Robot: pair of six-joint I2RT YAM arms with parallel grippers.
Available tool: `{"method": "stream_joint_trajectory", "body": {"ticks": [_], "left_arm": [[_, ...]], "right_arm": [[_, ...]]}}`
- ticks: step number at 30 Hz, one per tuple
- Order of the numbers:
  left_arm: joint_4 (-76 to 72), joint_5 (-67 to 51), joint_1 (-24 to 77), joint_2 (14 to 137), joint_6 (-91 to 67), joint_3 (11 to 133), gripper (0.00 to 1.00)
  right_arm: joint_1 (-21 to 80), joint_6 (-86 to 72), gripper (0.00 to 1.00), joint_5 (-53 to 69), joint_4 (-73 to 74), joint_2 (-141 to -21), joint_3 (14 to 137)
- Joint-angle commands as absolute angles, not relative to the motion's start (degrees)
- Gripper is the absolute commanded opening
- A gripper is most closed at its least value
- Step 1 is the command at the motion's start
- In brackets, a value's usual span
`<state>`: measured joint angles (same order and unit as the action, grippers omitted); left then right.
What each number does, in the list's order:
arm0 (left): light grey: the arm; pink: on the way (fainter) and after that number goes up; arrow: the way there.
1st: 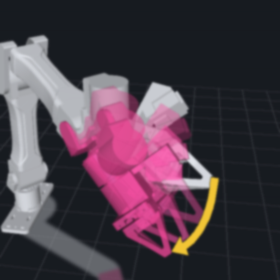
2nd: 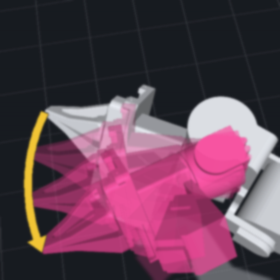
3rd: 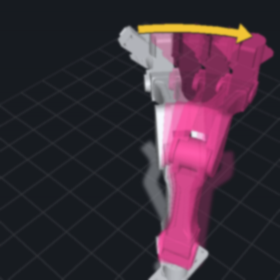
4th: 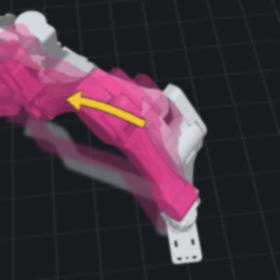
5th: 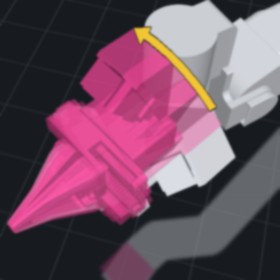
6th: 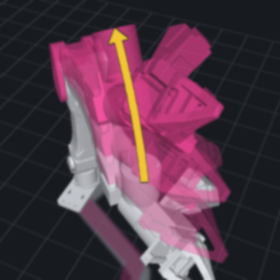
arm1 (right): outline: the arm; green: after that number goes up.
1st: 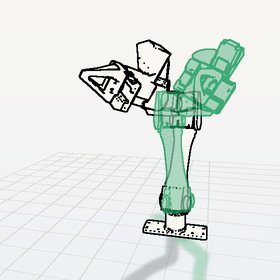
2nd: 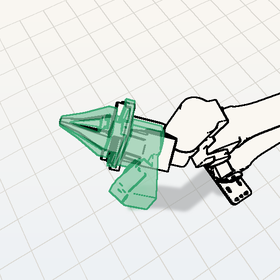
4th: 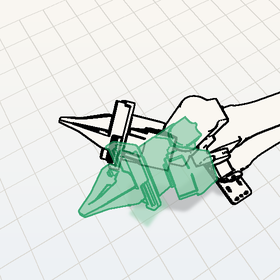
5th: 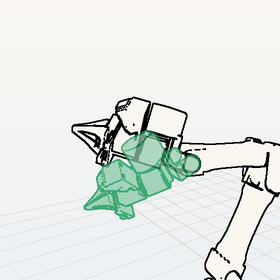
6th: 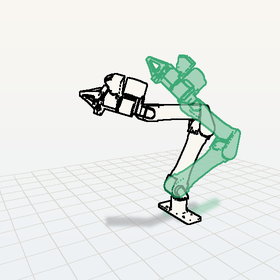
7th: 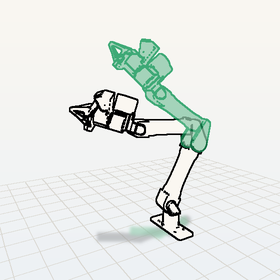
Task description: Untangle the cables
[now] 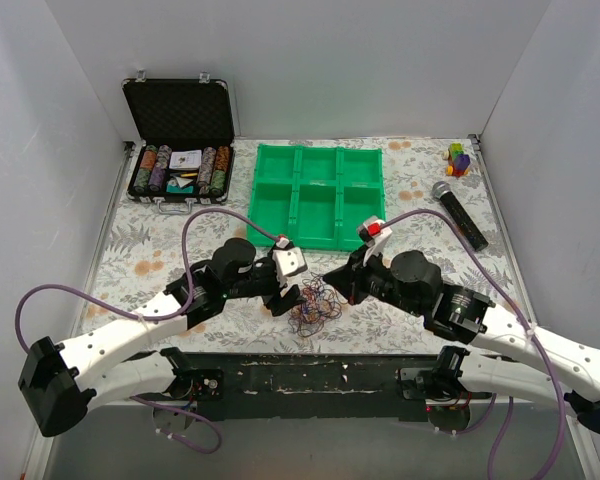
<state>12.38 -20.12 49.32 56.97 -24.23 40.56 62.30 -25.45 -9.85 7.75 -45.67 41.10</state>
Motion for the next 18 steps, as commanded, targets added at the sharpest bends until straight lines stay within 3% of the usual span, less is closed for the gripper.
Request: {"method": "stream_joint_trajectory", "body": {"ticks": [1, 5, 6, 13, 18], "left_arm": [[9.0, -22.1, 49.6, 55.4, -24.5, 38.5, 0.64], [6.2, -22.1, 49.7, 54.1, -25.1, 36.2, 0.68], [5.7, -21.6, 49.7, 53.6, -25.4, 35.8, 0.74], [1.5, -21.3, 49.7, 51.2, -28.6, 33.7, 0.75], [-2.2, -19.8, 49.9, 52.1, -30.8, 33.0, 0.83]], "right_arm": [[62.4, -22.9, 0.01, -7.6, 6.3, -46.0, 47.4], [62.3, -22.0, 0.01, -7.2, 6.4, -46.3, 51.1], [62.3, -21.7, 0.01, -7.0, 6.6, -46.5, 51.8], [62.3, -20.6, 0.01, -5.5, 6.4, -48.5, 56.0], [62.3, -18.9, 0.01, -5.4, 6.4, -49.6, 59.8]]}}
